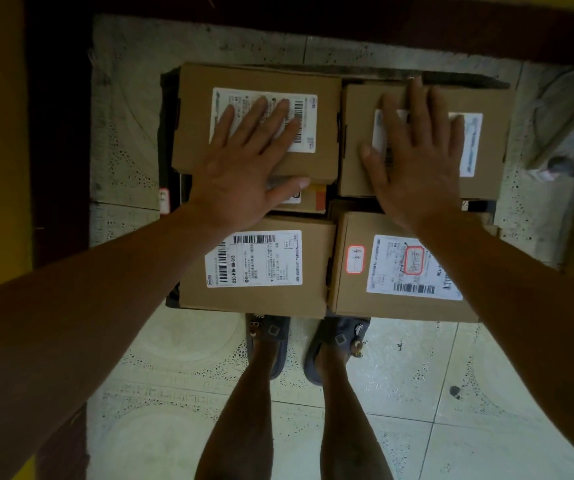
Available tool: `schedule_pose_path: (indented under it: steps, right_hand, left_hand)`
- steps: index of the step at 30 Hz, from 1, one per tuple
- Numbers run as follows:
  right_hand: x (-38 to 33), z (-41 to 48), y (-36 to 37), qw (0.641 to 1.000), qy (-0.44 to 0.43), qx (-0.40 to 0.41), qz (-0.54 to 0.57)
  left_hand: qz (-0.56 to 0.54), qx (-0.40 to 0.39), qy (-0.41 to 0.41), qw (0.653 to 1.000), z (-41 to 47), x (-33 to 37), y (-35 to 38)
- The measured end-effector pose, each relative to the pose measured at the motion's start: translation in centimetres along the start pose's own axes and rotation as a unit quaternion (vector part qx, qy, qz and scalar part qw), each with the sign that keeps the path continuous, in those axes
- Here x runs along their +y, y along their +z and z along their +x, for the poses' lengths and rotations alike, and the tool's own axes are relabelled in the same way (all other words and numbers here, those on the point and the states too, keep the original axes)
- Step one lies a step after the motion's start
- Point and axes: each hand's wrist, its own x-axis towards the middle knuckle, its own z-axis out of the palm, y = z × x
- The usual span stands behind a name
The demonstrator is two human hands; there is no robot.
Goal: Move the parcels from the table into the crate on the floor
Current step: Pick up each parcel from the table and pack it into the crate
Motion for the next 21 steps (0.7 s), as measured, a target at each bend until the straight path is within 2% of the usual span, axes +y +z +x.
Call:
schedule_pose_path:
  steps: [4,8,16,18,21]
  right_hand:
    - [-0.4,0.1,0.5,1.000,0.002,-0.015,-0.012]
    - [-0.2,0.2,-0.2,0.999,0.005,0.023,0.042]
    - [-0.6,0.7,1.2,1.000,0.008,-0.007,-0.023]
    - [-0.5,0.4,0.4,1.000,-0.001,0.009,0.017]
    - [-0.3,-1.5,-0.6,0.996,-0.006,0.074,0.041]
  left_hand:
    - [0.012,-0.004,0.003,1.000,0.5,0.0,0.0]
    - [-0.011,0.009,0.005,1.000,0.2,-0.2,-0.5]
    - [0.029,0.003,0.004,1.000,0.9,0.0,0.9]
    - [0.023,0.033,-0.003,0.999,0.7,0.0,0.4]
    - [0.001,0.135,-0.004,0.991,-0.8,0.8,0.1]
